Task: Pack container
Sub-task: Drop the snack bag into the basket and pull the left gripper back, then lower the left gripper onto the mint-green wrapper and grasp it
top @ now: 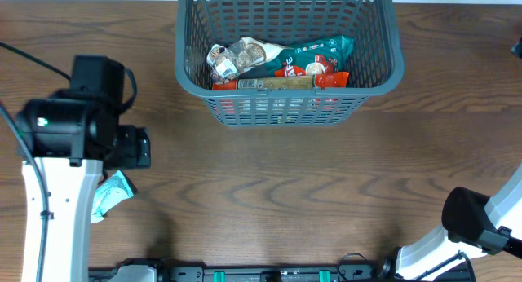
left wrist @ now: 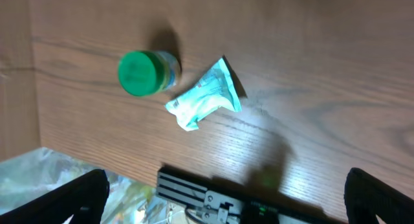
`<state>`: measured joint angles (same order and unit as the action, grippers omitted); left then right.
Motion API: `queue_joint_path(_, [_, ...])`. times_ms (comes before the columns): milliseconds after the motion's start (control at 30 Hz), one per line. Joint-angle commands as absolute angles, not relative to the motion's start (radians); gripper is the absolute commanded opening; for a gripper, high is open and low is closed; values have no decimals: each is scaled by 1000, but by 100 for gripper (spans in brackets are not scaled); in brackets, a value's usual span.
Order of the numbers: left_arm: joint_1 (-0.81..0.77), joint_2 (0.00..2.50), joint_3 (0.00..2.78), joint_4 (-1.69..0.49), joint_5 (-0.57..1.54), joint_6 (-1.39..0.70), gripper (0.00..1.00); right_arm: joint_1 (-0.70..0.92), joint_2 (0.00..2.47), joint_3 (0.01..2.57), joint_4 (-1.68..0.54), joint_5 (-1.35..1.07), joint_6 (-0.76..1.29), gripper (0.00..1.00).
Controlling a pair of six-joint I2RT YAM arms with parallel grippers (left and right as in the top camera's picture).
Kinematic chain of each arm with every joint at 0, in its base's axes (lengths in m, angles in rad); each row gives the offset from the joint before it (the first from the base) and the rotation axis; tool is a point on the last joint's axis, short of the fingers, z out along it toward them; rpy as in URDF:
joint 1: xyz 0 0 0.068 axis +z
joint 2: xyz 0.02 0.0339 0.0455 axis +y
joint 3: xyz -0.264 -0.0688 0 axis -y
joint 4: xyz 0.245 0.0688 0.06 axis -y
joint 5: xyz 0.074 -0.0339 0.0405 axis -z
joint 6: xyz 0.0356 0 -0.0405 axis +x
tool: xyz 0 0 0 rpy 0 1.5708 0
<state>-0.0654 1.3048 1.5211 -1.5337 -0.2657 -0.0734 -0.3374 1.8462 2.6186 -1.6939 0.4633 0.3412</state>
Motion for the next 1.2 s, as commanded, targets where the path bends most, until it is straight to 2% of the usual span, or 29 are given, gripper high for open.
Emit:
queue_joint_path(0, [-59,1255,1388,-1485,-270,-119,99,-352,1839,2615,-1696,467,359,99])
queue_joint_path(167, [-59,1174,1144,-1319,-204,-146,98,-352,1839,2615,-1696,467,359,99])
queue_joint_path(400, [-2,1145,981,-1197,-192,-199,98,-352,1839,2615,-1696,467,359,99])
queue_joint_path(900, [331,1221,944,-1104,-228,-124,98,-352,1839,2615,-1696,467,359,99])
queue_joint_path(1167, [383,1341,924,-1010,-187,-102,98,-352,1839,2615,-1696,467,359,99])
